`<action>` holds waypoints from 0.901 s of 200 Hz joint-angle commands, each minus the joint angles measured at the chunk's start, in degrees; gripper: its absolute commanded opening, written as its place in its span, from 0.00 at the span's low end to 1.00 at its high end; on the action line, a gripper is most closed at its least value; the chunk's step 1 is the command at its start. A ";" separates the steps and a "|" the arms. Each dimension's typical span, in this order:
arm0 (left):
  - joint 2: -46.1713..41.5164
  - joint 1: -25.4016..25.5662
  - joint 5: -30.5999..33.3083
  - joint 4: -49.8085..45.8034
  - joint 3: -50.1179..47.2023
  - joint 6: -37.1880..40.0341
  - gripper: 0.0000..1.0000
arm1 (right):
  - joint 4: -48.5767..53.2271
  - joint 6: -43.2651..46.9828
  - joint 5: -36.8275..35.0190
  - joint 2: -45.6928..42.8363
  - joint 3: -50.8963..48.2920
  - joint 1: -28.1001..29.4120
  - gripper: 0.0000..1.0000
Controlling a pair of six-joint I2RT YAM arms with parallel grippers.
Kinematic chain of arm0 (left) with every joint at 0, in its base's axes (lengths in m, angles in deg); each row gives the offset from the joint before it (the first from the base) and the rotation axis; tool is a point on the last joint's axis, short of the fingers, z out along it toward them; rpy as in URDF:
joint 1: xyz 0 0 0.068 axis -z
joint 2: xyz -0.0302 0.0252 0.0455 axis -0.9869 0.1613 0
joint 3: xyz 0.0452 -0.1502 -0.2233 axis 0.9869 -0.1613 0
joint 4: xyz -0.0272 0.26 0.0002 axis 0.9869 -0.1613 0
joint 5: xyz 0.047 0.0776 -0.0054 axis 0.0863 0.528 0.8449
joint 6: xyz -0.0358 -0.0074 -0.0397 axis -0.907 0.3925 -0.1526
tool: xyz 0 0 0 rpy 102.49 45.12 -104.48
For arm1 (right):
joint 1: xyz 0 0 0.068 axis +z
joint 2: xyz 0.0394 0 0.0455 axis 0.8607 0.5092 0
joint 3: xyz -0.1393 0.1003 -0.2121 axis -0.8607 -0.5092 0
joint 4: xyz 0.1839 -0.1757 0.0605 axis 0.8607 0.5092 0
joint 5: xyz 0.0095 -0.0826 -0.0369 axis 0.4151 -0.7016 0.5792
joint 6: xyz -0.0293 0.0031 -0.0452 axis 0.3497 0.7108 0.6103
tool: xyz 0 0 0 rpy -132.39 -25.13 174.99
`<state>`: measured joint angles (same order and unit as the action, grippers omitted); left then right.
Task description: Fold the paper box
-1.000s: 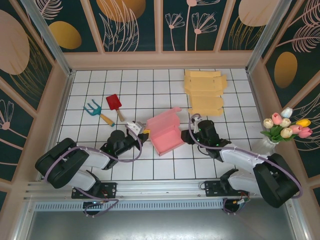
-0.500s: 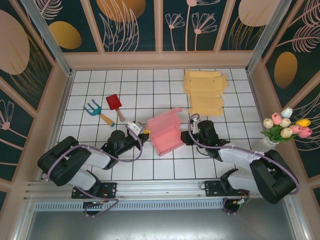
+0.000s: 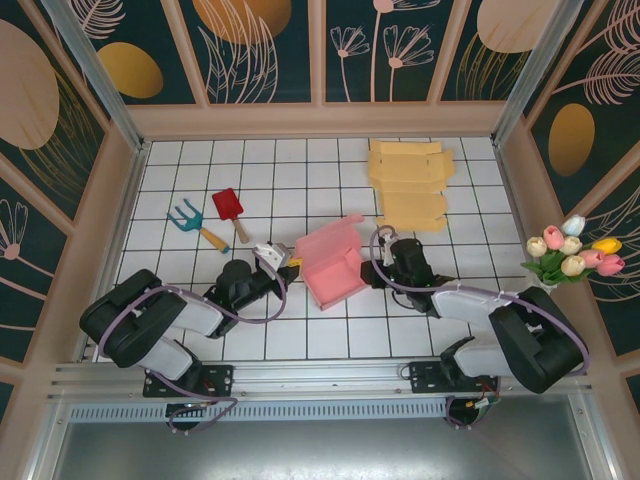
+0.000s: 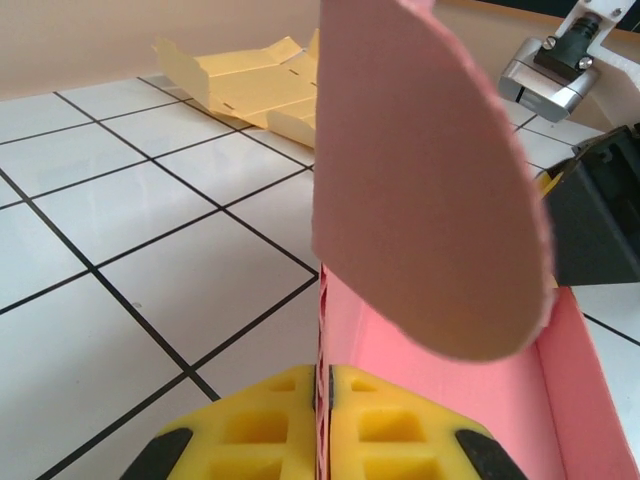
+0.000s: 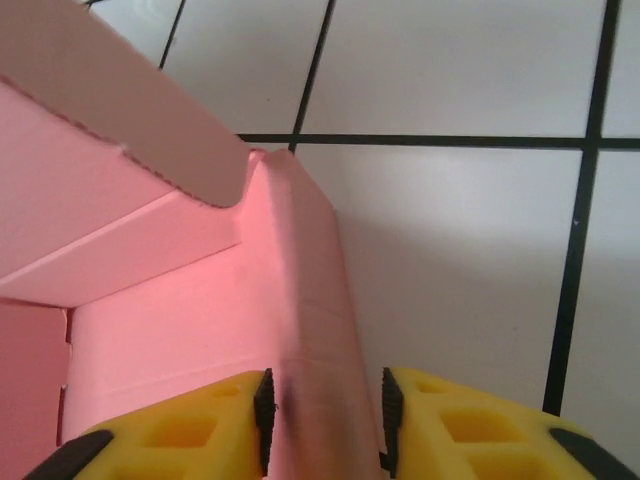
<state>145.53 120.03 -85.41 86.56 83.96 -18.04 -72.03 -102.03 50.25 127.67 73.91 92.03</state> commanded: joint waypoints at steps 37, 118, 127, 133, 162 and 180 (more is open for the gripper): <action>1.46 0.14 -0.23 -2.46 1.66 1.23 0.10 | 8.78 2.34 -5.63 -6.95 3.95 0.93 0.47; 1.68 0.12 -1.33 -1.97 1.90 0.95 0.10 | 12.82 8.93 -11.65 -0.85 10.45 5.05 0.47; 1.68 0.15 -1.29 -1.92 1.88 0.97 0.10 | 12.60 9.42 -13.26 1.57 11.57 6.01 0.47; 1.68 0.15 -1.39 -1.83 1.93 0.97 0.10 | 12.44 9.66 -14.00 3.06 12.19 6.39 0.47; 2.12 0.14 -1.86 -1.26 2.01 0.89 0.10 | 11.48 10.05 -14.29 9.39 14.00 6.93 0.43; 2.04 0.14 -2.27 -0.81 1.99 0.67 0.10 | 11.71 10.52 -15.40 12.06 14.48 7.97 0.34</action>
<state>146.65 120.03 -85.96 86.04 85.36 -17.63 -60.66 -93.12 37.60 136.96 86.85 98.72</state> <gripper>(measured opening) 0.104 0.397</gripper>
